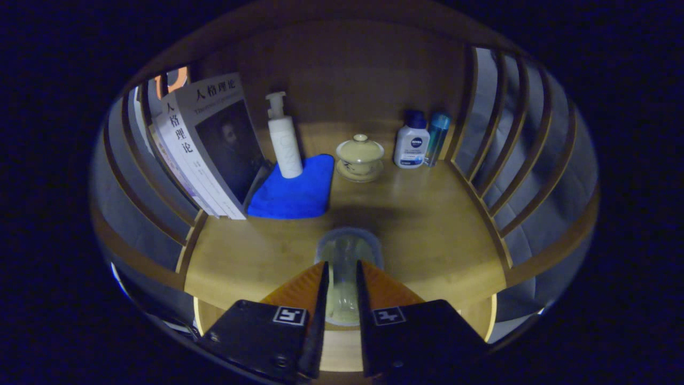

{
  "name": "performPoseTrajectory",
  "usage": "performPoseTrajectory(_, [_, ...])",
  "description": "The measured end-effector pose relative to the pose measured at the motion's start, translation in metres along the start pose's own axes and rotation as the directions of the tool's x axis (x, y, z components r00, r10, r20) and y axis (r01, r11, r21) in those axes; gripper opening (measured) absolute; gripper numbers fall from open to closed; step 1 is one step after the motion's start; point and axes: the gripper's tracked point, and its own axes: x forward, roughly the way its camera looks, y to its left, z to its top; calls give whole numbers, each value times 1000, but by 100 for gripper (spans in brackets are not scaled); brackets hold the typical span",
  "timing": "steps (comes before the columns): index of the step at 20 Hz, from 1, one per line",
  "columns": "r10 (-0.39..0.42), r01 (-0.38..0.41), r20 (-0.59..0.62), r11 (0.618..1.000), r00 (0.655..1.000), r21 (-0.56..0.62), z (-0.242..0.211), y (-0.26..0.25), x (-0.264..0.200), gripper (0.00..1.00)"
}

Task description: Pull open the drawer, take out the items inside it, and place them on the countertop above the cabinet.

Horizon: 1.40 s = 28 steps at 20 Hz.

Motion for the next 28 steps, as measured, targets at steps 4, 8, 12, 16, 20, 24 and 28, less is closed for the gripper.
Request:
performPoseTrajectory(4, [9, -9, 33, 1000, 999, -9, 0, -1, -12, 55])
performPoseTrajectory(8, [22, -20, 70, 999, 997, -43, -10, -4, -33, 62])
performPoseTrajectory(12, [61, -55, 131, 997, 989, -52, -29, 1, -59, 64])
performPoseTrajectory(16, [113, -92, 221, 991, 969, -102, -49, 10, -94, 65])
performPoseTrajectory(20, [149, -94, 336, 980, 930, -176, -63, 16, -131, 65])
performPoseTrajectory(24, [203, -114, 428, 968, 881, -224, -80, 25, -164, 65])
performPoseTrajectory(28, [274, -154, 527, 953, 804, -260, -94, 34, -199, 65])
